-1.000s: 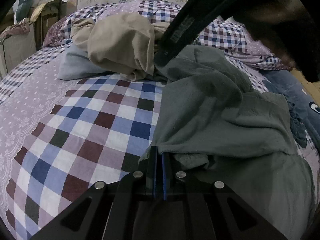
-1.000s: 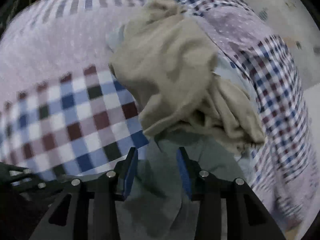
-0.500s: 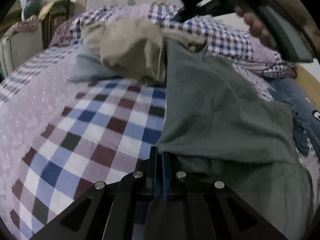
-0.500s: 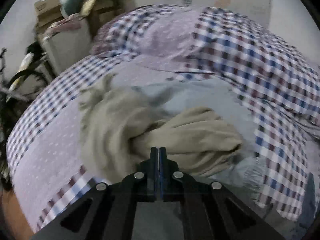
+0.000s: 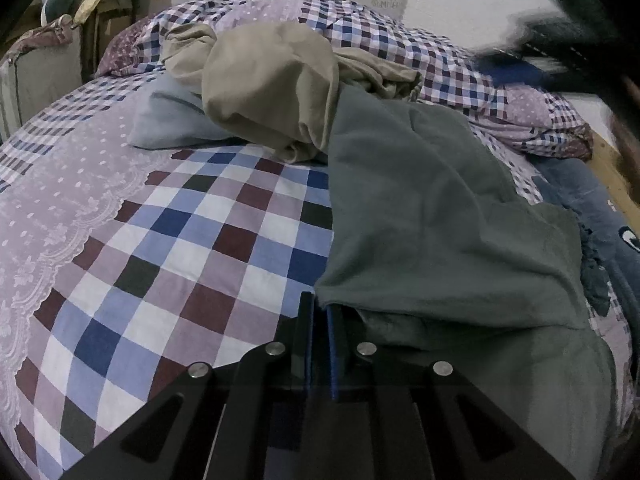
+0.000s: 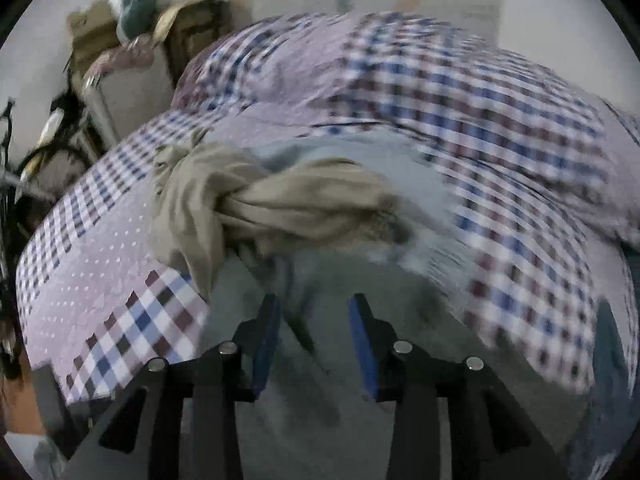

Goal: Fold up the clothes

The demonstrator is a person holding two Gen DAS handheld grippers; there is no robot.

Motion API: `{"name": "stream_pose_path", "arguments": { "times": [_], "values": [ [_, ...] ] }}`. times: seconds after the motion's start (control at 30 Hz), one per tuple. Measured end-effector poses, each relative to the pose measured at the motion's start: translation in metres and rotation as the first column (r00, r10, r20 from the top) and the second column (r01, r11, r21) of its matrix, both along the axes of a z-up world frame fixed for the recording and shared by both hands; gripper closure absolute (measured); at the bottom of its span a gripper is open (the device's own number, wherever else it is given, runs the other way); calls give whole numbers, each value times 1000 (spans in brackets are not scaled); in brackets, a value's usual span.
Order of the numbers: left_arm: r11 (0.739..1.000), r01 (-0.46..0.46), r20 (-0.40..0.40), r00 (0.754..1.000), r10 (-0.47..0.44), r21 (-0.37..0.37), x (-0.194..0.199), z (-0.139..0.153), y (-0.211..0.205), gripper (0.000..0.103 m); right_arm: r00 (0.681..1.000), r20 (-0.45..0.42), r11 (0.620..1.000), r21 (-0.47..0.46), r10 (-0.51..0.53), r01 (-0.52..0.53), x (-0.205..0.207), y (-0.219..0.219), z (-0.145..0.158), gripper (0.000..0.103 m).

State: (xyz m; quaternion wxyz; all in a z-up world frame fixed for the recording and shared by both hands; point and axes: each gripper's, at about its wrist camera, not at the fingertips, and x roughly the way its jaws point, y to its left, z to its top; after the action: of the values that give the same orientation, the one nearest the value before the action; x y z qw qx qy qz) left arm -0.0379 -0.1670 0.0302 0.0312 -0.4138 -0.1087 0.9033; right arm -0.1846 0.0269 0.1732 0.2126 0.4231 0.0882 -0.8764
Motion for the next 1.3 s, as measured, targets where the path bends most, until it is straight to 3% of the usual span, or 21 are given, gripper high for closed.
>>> {"name": "stream_pose_path", "arguments": {
  "times": [0.03,0.1,0.23,0.33,0.53,0.67,0.77,0.93,1.1,1.3],
  "values": [
    [1000,-1,4,1000,1,4,0,0,-1,94,999,-15,999,-15,-29,29,15,20,5,62],
    [1000,-14,14,1000,14,14,0,0,-4,74,994,-27,993,-55,-105,103,50,69,13,61],
    [997,-27,25,999,26,70,-1,-1,-12,69,964,-15,957,-125,-266,262,129,160,15,58],
    [995,-26,15,1000,25,92,4,1,-15,55,921,1,909,-157,-390,386,193,220,4,57],
    [999,4,-12,1000,-3,44,22,7,-12,36,831,133,784,-279,-541,555,313,306,-67,55],
    [999,20,-39,999,-19,30,45,12,-12,25,804,218,727,-345,-553,594,357,325,-111,55],
    [999,18,-48,999,-16,39,65,14,-14,19,811,224,735,-343,-541,585,372,326,-120,55],
    [1000,-5,-35,999,6,22,104,14,-19,19,834,187,749,-371,-519,549,400,317,-111,55],
    [998,-57,-3,998,57,27,144,14,-32,19,877,152,821,-308,-456,481,425,282,-110,55],
    [988,-120,40,992,117,95,189,13,-45,19,914,118,873,-269,-389,407,452,248,-107,55]
  ]
}}
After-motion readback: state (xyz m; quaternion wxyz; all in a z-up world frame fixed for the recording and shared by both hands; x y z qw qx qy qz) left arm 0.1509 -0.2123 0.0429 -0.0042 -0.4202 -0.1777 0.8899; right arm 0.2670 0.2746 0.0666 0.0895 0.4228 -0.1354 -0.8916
